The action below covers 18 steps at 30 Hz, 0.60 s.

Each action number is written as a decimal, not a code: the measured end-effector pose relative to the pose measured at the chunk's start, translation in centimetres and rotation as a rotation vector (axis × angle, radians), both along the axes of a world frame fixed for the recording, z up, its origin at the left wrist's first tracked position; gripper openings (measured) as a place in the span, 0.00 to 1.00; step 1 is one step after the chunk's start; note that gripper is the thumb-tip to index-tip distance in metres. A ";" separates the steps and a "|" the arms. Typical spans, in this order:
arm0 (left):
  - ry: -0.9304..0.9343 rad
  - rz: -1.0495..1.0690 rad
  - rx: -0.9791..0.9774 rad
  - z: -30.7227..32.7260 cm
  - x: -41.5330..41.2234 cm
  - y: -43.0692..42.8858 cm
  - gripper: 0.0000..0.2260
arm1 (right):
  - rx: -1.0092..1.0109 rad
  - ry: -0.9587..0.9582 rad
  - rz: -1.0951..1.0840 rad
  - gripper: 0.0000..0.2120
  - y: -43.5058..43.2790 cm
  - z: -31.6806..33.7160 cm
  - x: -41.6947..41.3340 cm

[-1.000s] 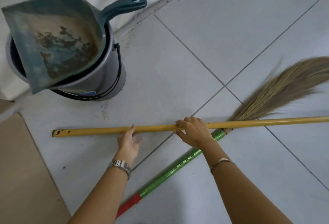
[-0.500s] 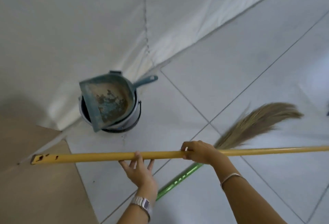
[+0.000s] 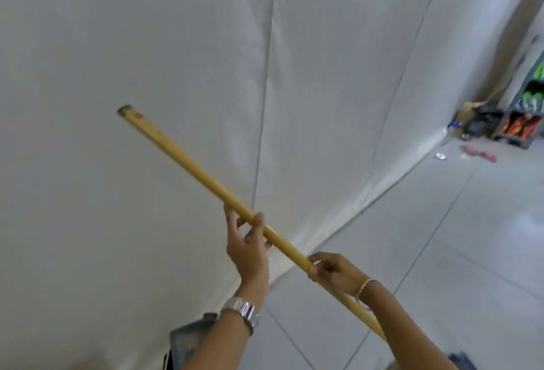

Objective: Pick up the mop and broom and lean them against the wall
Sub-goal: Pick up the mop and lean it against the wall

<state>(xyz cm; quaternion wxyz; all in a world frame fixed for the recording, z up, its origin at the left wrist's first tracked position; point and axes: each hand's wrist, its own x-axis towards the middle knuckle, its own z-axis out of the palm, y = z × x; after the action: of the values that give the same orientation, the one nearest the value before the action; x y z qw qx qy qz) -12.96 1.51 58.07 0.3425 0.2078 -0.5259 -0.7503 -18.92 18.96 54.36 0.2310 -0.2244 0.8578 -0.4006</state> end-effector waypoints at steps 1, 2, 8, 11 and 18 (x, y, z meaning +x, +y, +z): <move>0.025 -0.030 -0.038 3.4 -0.2 0.2 0.32 | -0.042 0.016 -0.012 0.04 0.2 3.1 0.2; 0.046 -0.058 -0.072 6.7 -0.3 0.5 0.32 | -0.091 0.030 -0.022 0.04 0.5 5.9 0.5; 0.124 -0.244 -0.251 21.6 0.8 2.3 0.30 | -0.331 0.057 -0.106 0.06 2.1 18.0 3.5; 0.162 -0.314 -0.316 26.3 2.2 3.7 0.27 | -0.447 0.092 -0.173 0.08 3.0 21.0 5.5; 0.216 -0.474 -0.476 33.7 6.0 7.3 0.25 | -0.711 0.093 -0.289 0.14 5.9 24.8 10.1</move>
<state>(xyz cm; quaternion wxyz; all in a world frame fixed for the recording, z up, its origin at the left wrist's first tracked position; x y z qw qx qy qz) -6.94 8.83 91.73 0.2511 -0.0863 -0.6806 -0.6829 -8.85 24.83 79.16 0.0407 -0.1852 0.6979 -0.6907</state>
